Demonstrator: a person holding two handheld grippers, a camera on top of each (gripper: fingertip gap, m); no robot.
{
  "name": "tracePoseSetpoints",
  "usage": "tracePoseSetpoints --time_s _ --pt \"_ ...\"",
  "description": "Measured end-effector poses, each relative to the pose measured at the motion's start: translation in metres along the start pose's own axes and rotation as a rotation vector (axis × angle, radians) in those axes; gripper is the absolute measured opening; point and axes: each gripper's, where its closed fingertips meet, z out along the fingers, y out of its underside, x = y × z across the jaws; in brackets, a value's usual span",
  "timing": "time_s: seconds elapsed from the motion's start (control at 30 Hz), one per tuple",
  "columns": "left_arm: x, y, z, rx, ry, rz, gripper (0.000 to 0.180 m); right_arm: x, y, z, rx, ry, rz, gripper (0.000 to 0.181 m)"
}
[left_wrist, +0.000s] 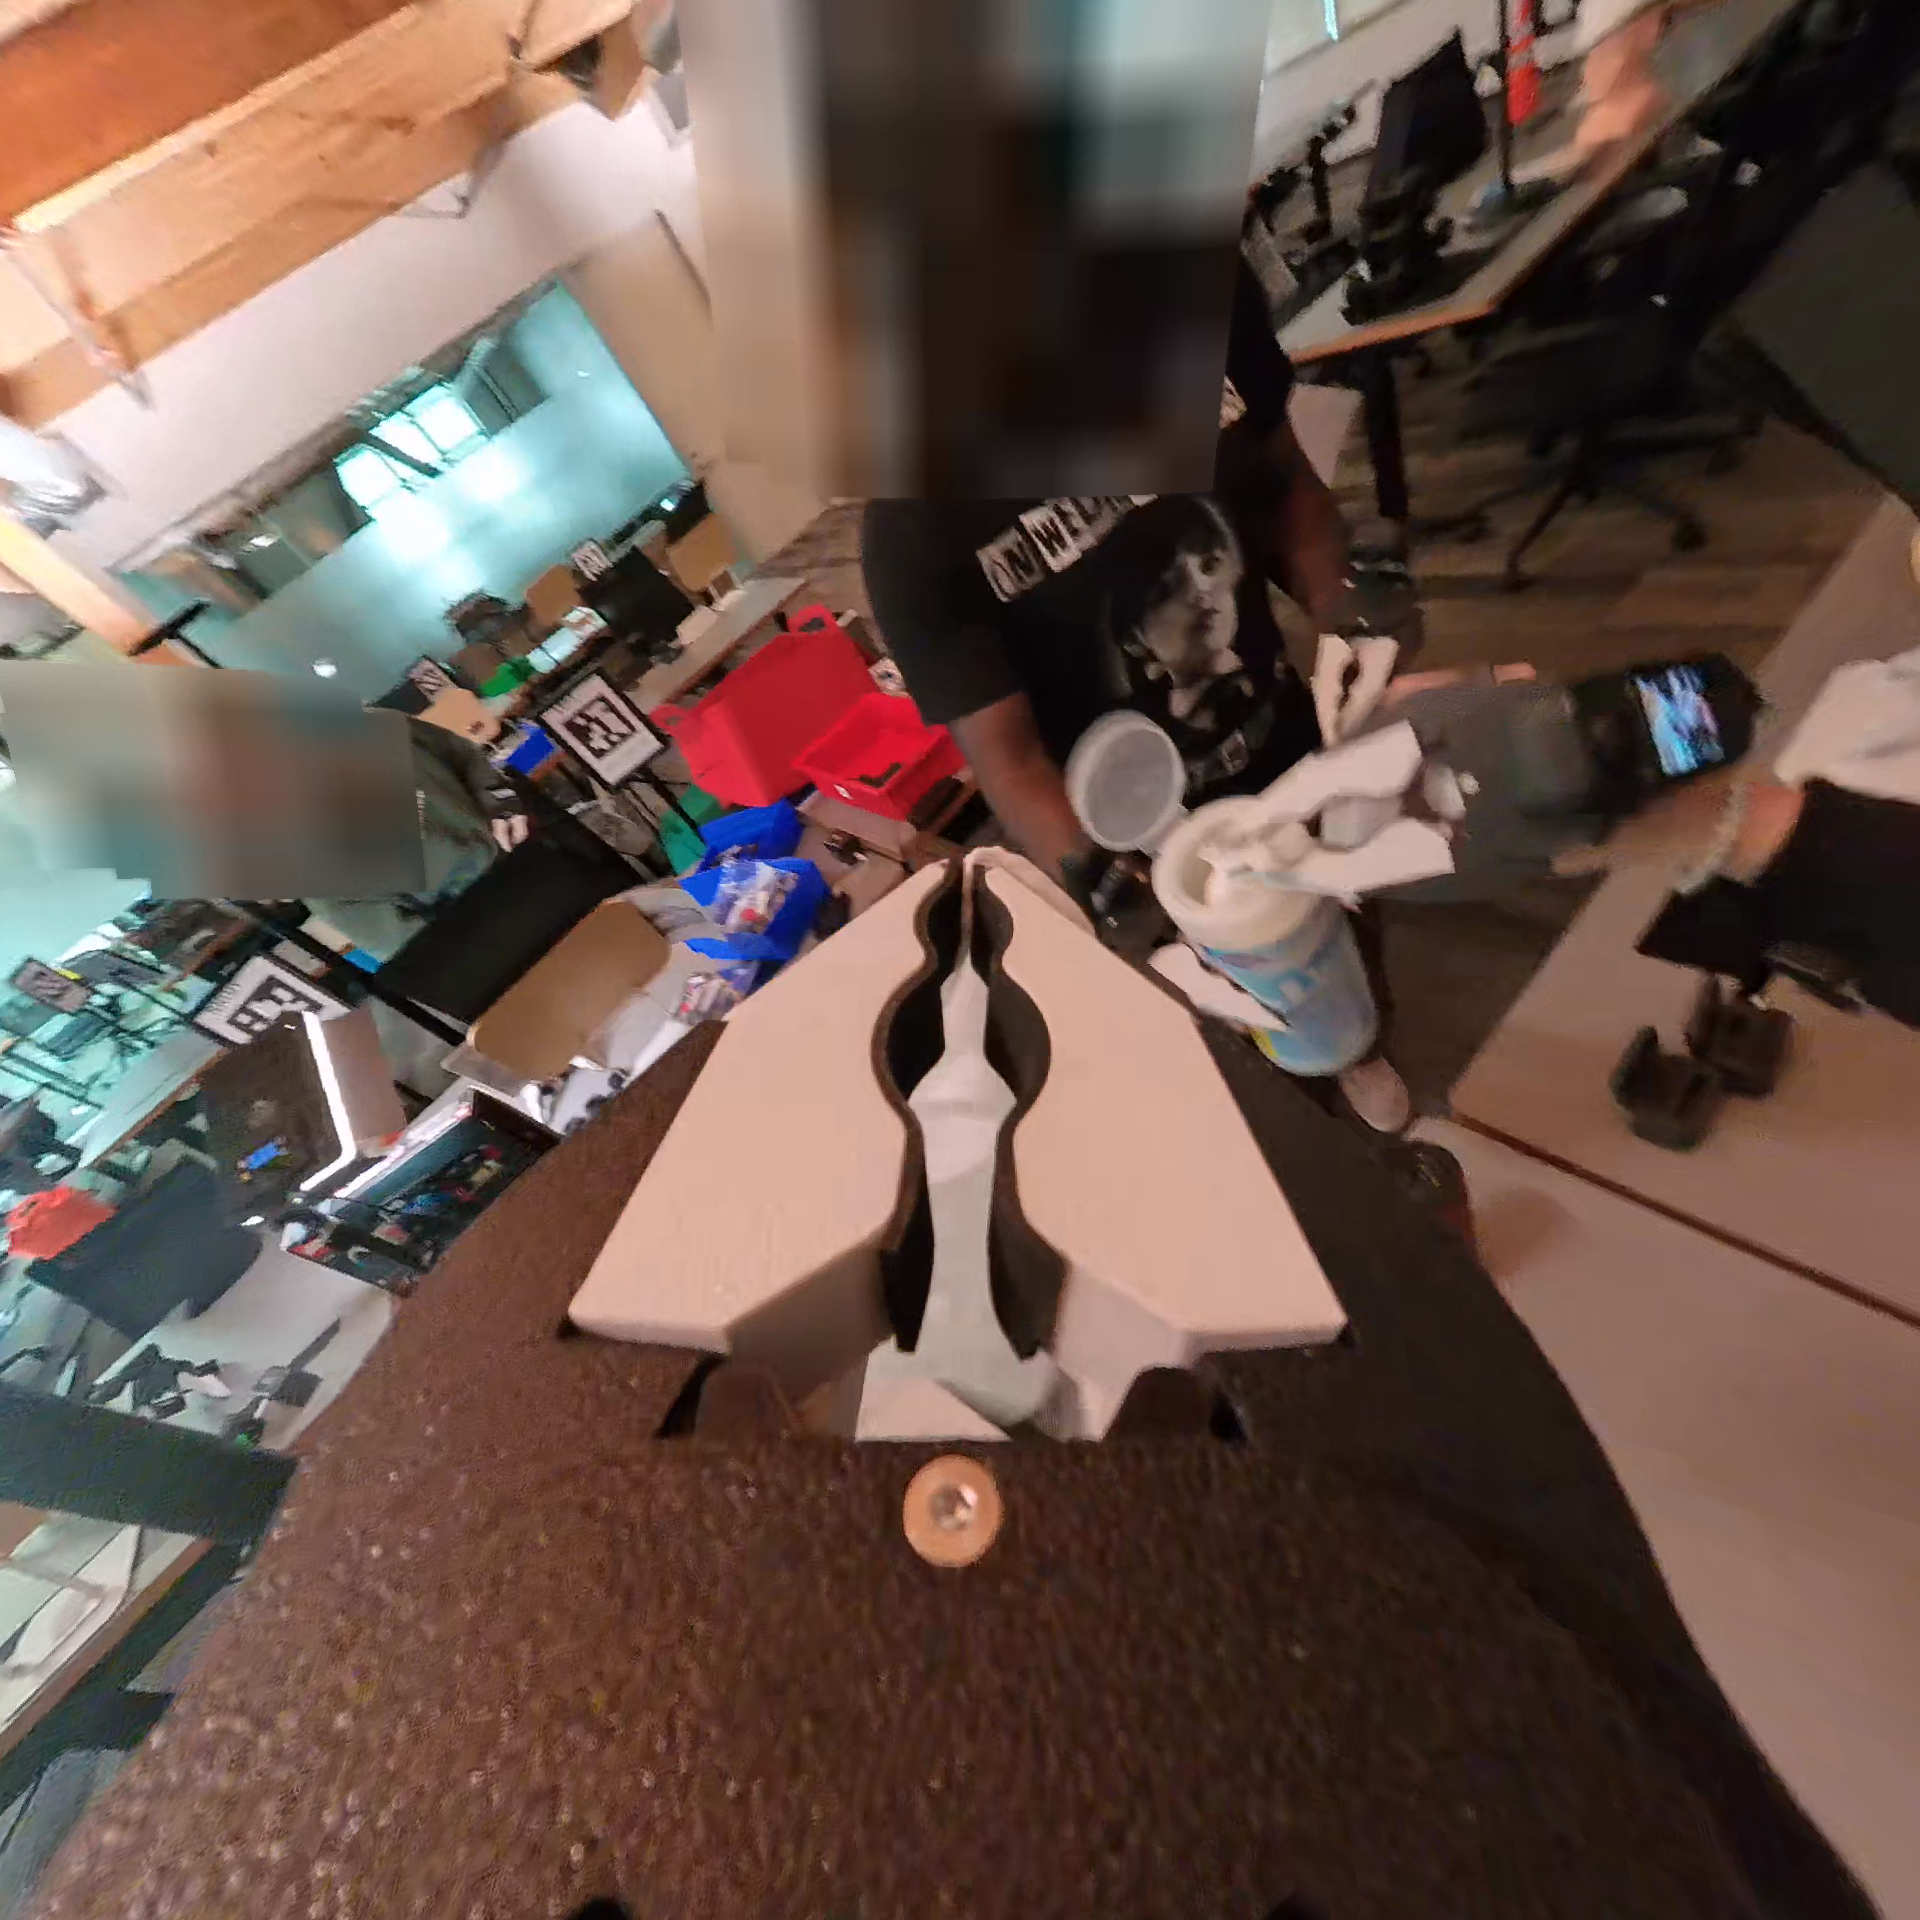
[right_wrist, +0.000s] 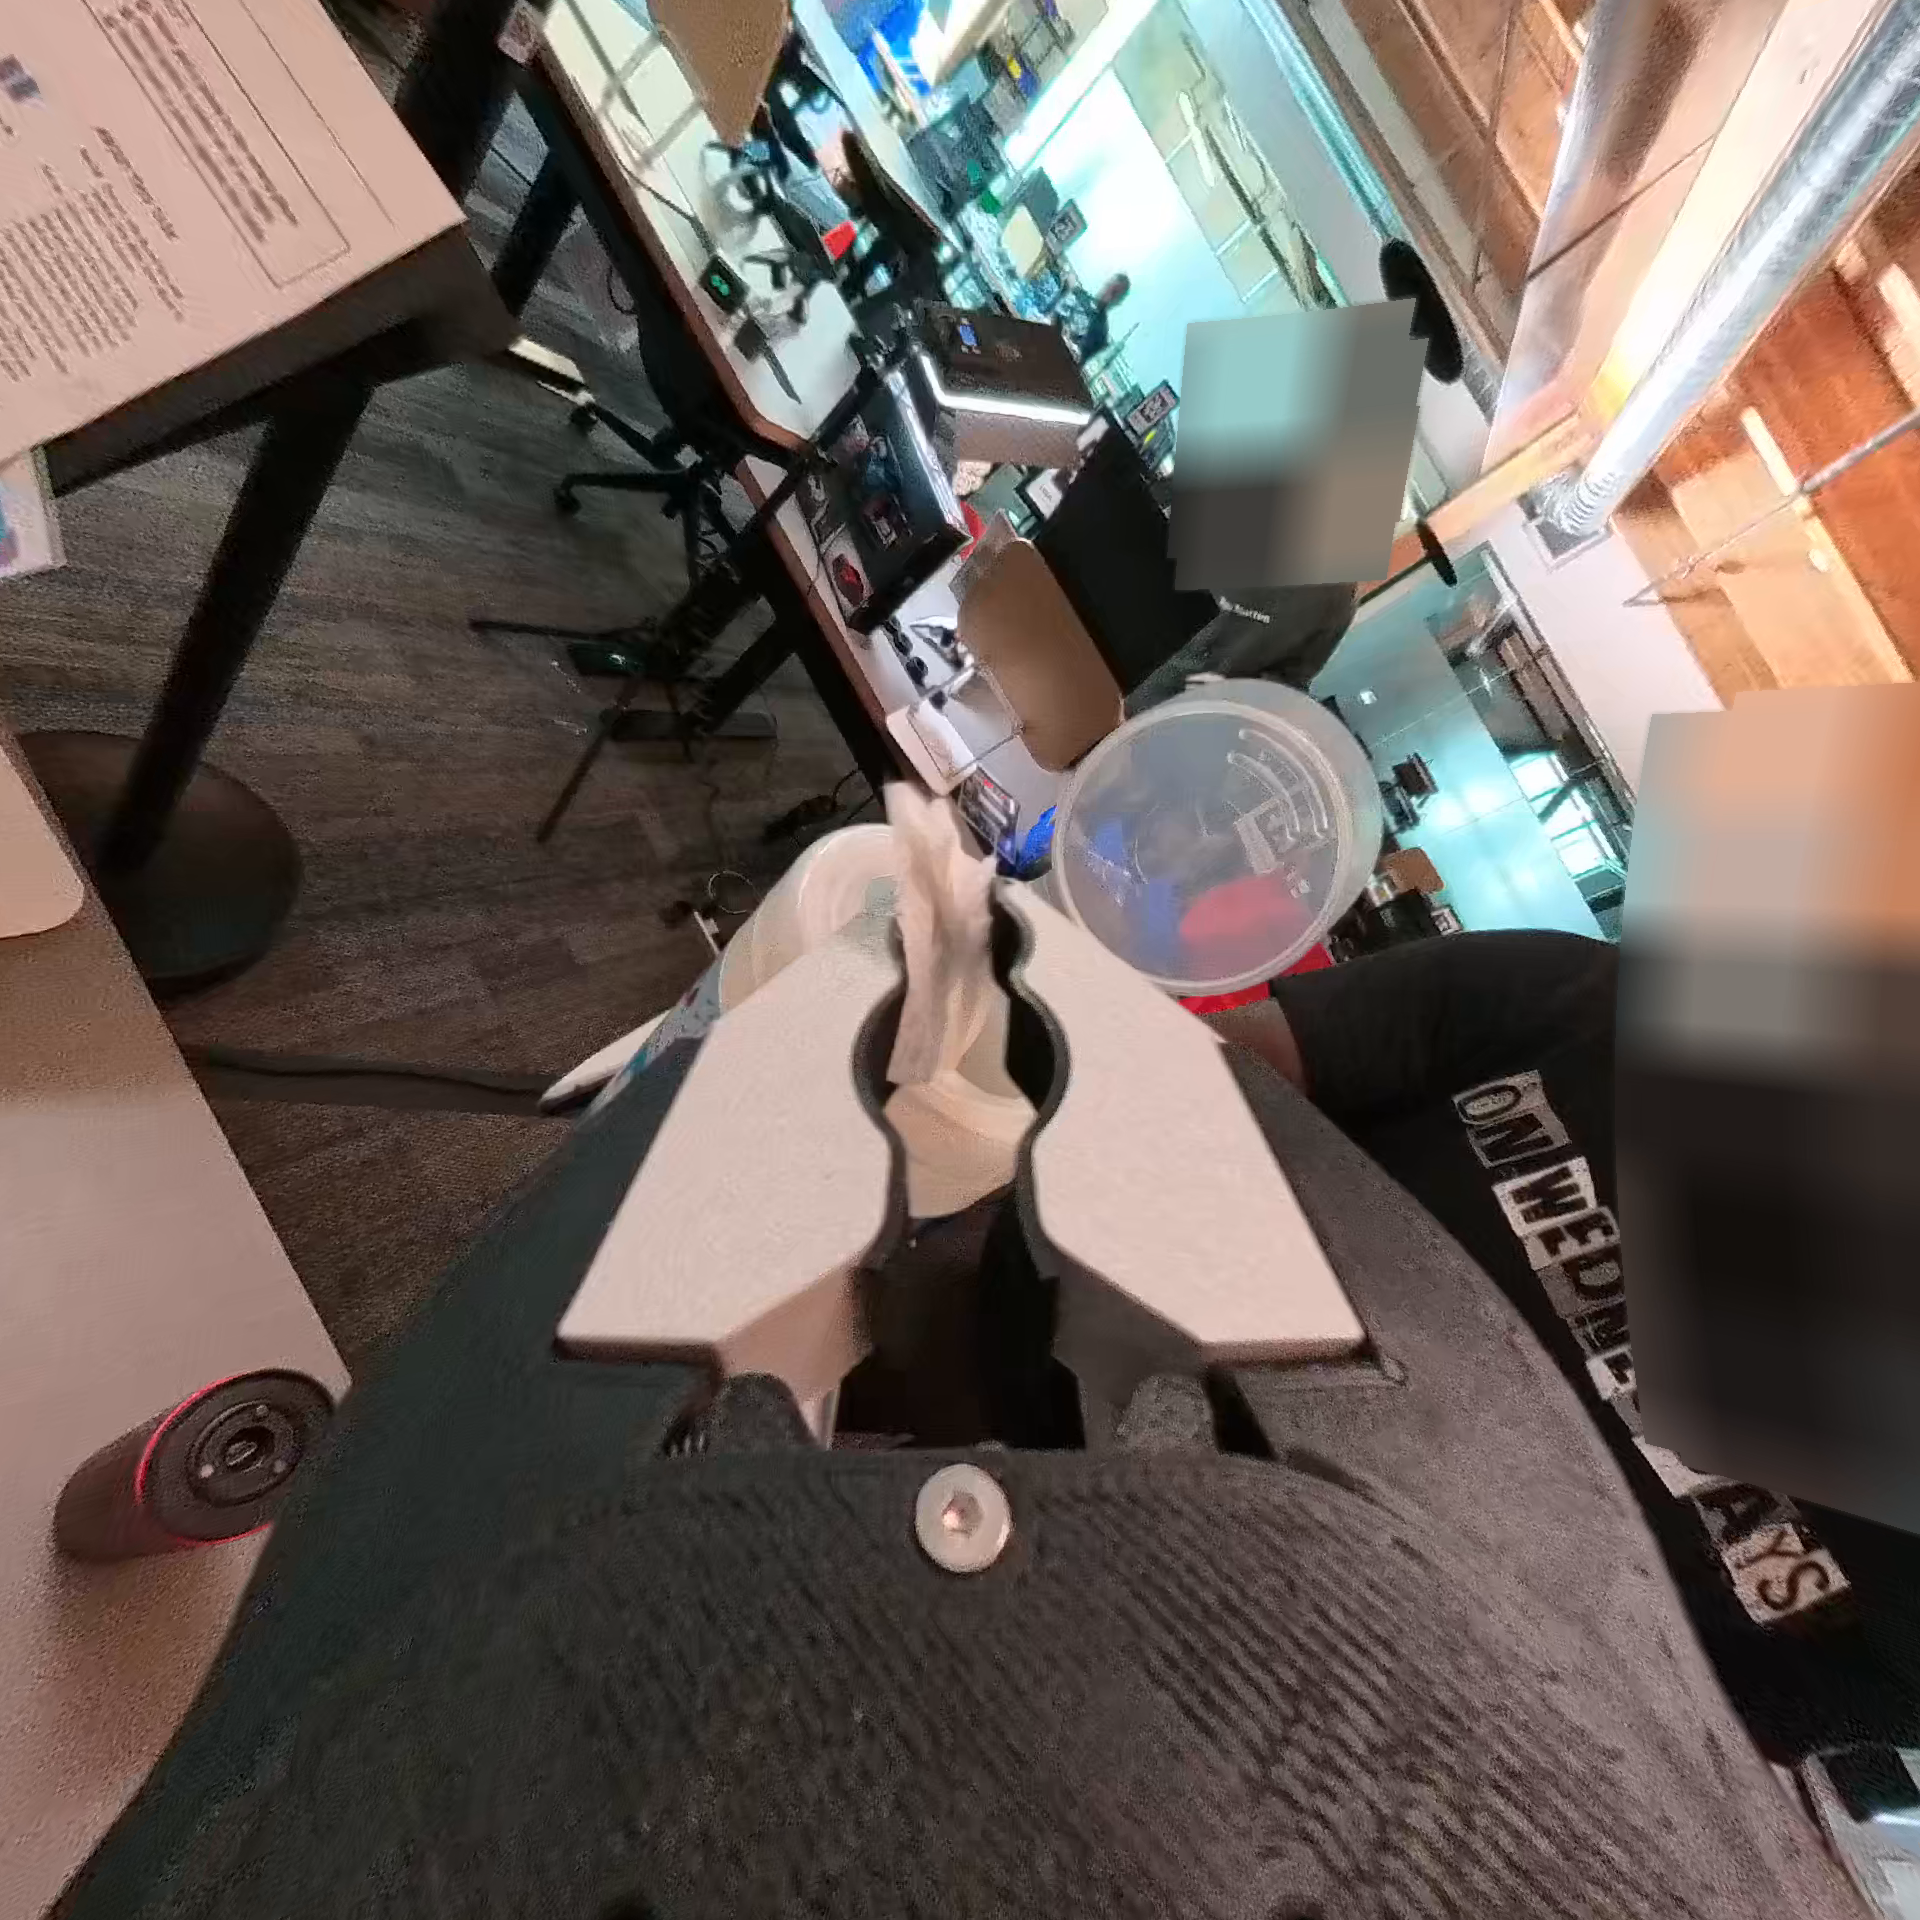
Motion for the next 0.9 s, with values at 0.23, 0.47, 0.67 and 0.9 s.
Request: tracePoseSetpoints --time_s 0.23,0.47,0.67,0.9 --pt "0.072 0.077 -0.034 -0.133 0.22 -0.005 0.0 -0.035 -0.028 -0.06 0.089 -0.08 0.044 0.079" --pt "0.15 0.203 -0.085 -0.355 0.242 0.001 0.0 -0.177 -0.082 -0.16 0.384 -0.332 0.266 0.076" --pt "0.197 0.338 -0.143 -0.624 0.096 -0.154 0.0 -0.365 -0.116 -0.145 0.4 -0.509 0.453 0.075" --pt "0.247 0.409 -0.229 -0.654 0.033 -0.545 0.0 -0.525 -0.16 -0.142 0.37 -0.608 0.401 0.074"
